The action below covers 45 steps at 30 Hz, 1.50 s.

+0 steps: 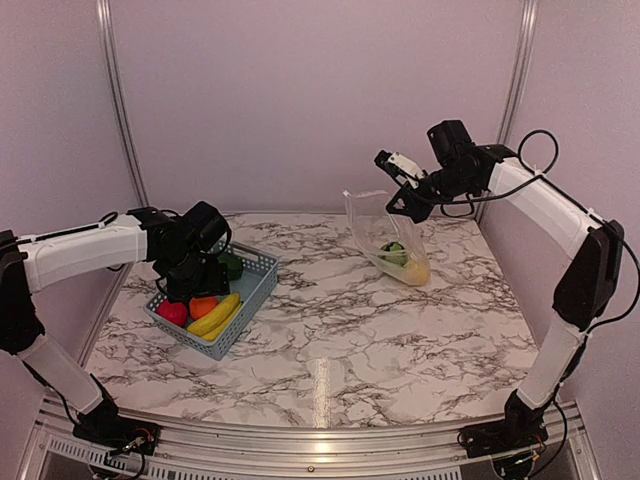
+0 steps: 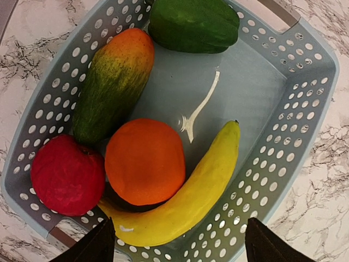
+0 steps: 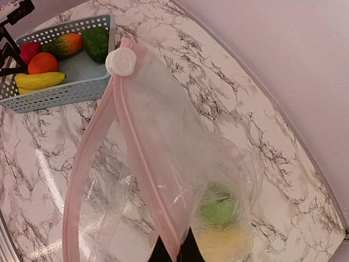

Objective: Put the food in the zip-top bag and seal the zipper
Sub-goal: Adjust the zipper food storage bag at the center of the board, then pick up the fake fruit from the bin.

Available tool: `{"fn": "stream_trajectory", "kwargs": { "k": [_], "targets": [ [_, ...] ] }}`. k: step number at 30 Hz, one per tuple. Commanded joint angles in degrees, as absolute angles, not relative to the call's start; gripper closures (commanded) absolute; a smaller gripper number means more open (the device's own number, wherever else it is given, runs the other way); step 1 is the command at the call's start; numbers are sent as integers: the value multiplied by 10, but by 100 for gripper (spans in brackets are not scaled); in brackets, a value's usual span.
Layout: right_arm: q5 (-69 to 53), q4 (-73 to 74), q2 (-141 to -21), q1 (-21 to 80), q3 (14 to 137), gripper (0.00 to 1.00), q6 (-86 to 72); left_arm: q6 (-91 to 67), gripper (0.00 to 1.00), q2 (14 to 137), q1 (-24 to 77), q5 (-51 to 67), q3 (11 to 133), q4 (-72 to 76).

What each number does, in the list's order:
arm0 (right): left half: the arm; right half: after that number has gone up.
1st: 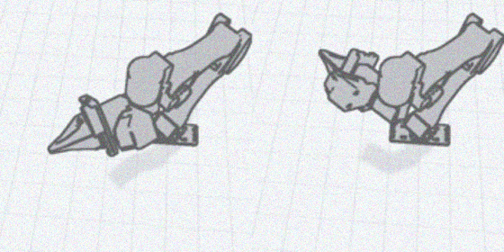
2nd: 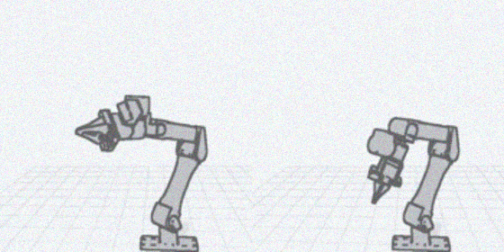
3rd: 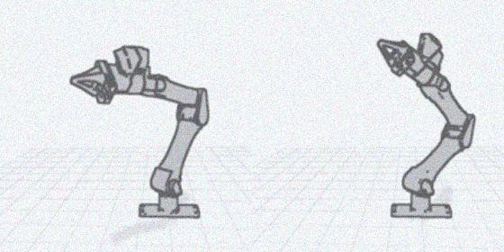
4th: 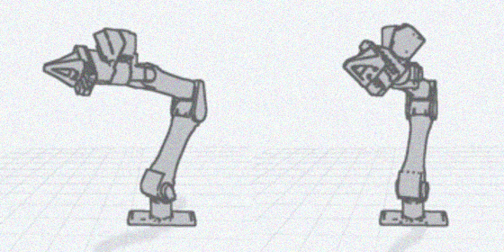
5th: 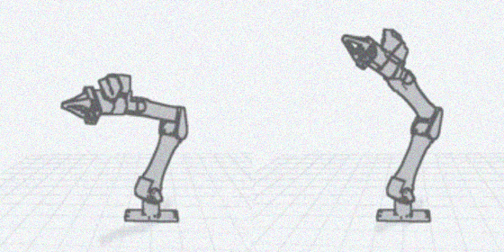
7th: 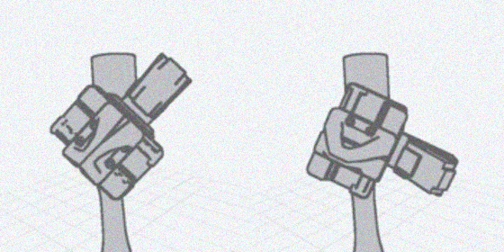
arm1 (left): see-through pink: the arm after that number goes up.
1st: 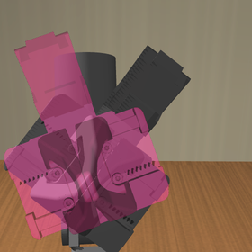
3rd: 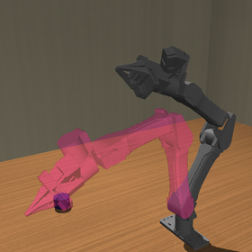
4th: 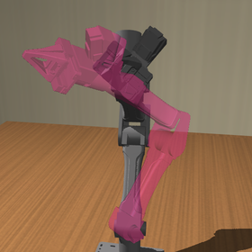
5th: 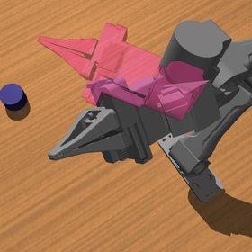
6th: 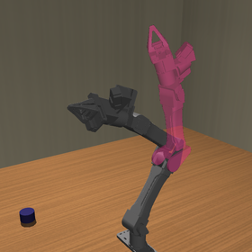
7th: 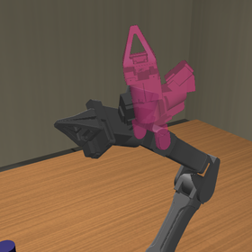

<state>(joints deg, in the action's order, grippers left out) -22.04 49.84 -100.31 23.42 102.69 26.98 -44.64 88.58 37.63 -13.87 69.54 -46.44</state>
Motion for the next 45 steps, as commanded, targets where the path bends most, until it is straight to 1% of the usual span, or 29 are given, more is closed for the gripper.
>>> {"fn": "stream_trajectory", "kwargs": {
  "k": [1, 4, 12, 25, 30, 38, 45],
  "targets": [
    [-227, 501, -1013, 242, 1025, 100, 264, -453, 16, 892, 366, -149, 680, -486],
    [-221, 498, -1014, 242, 1021, 100, 267, -455, 16, 905, 354, -167, 678, -485],
    [-211, 496, -1018, 243, 1019, 100, 269, -459, 20, 941, 329, -162, 679, -470],
    [-194, 495, -1013, 248, 1005, 100, 273, -463, 25, 991, 323, -138, 686, -430],
    [-189, 493, -1010, 249, 998, 100, 273, -461, 29, 1004, 323, -132, 690, -430],
    [-186, 493, -1009, 249, 993, 100, 274, -455, 40, 989, 323, -138, 697, -438],
    [-180, 489, -1006, 252, 986, 100, 276, -435, 49, 975, 328, -178, 747, -494]
  ]
}}
